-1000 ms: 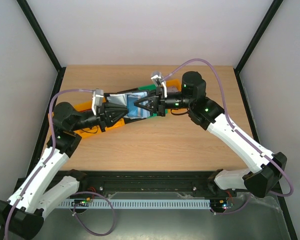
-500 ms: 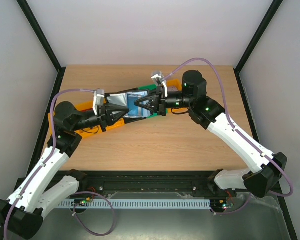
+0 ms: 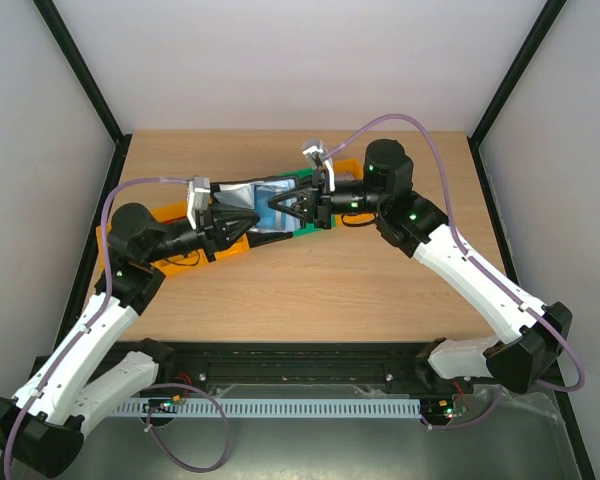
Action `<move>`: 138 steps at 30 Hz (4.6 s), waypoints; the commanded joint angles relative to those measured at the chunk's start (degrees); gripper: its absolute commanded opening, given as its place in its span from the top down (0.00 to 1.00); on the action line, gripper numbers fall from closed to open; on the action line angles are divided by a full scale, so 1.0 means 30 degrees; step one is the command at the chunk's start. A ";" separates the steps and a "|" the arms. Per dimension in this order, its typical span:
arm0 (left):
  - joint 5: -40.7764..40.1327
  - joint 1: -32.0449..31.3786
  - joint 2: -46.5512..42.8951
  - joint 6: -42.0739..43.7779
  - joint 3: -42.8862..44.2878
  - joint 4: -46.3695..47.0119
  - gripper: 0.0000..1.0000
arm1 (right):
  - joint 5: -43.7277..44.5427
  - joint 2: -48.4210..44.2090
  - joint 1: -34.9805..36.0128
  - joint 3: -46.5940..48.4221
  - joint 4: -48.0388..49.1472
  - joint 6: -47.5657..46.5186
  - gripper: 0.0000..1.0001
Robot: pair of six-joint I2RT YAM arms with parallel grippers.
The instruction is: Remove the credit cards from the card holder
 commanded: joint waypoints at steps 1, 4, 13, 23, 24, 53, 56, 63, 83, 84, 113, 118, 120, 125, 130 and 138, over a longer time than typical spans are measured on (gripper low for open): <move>0.0053 -0.0258 0.0515 -0.0265 0.0099 0.1131 0.88 | -0.1933 -0.0043 0.0582 0.0198 0.1545 0.0352 0.97; 0.0843 -0.0301 0.0716 -0.0863 0.0000 0.2297 0.86 | -0.2174 0.0016 0.0571 0.0262 0.1423 0.0287 0.96; 0.2321 -0.0324 0.0458 -0.1781 0.0144 0.3316 0.98 | -0.1867 0.0100 0.0285 0.0308 0.1296 -0.0069 0.92; 0.0789 0.0992 0.0177 -0.3593 -0.0552 0.5333 0.98 | -0.1552 -0.1198 -0.0852 -0.0956 -0.0168 -0.1013 0.53; 0.0961 0.1076 0.0129 -0.3582 -0.0558 0.5280 0.98 | -0.1529 -0.1345 -0.0939 -0.1062 -0.0294 -0.1020 0.52; 0.0676 0.2648 -0.1170 0.1410 -0.0298 -0.0140 0.98 | -0.2062 -0.3183 -0.4702 -0.1014 -0.3270 -0.1225 0.98; -0.1432 0.2738 -0.1514 0.8196 0.0581 -0.4405 0.98 | -0.0785 -0.3609 -0.6387 -0.1453 -0.2954 -0.0164 0.98; -0.5944 0.2716 -0.2667 2.3610 0.0790 -1.1185 0.98 | 0.0297 -0.2978 -0.8045 -0.1291 -0.2751 0.1325 0.98; -1.6691 0.1749 -0.7297 4.4838 -0.9731 -0.3084 0.98 | -0.2079 -0.0438 -0.8667 -0.0953 -0.1755 0.0319 0.98; -1.7252 0.1749 -0.6624 4.4638 -0.9451 -0.3375 0.98 | -0.2229 -0.0272 -0.8745 -0.0963 -0.1661 0.0293 0.98; -1.9155 0.3950 1.0795 3.2363 0.0178 -0.7578 0.98 | -0.4156 -0.0308 -1.0972 -0.1789 -0.0859 0.0039 0.98; -1.8780 0.3887 1.1859 3.2963 -0.0843 -0.3701 0.98 | -0.4269 -0.0778 -1.0996 -0.1573 -0.1228 -0.0447 0.98; -1.8747 0.3755 1.2197 3.3118 -0.0838 -0.2661 0.98 | -0.4347 -0.0926 -1.0959 -0.1448 -0.1339 -0.0547 0.98; -1.8572 0.4129 1.3242 3.3939 -0.0664 -0.2793 0.98 | -0.4392 -0.1282 -1.0980 -0.1412 -0.1430 -0.0710 0.98; -1.8614 0.4181 1.4299 3.4207 -0.0380 -0.2484 0.98 | -0.4623 -0.1337 -1.0990 -0.1349 -0.1538 -0.0866 0.98; -1.8416 0.4210 1.4811 3.4155 -0.0370 -0.1970 0.61 | -0.4448 -0.1258 -1.0988 -0.1060 -0.2259 -0.1575 0.98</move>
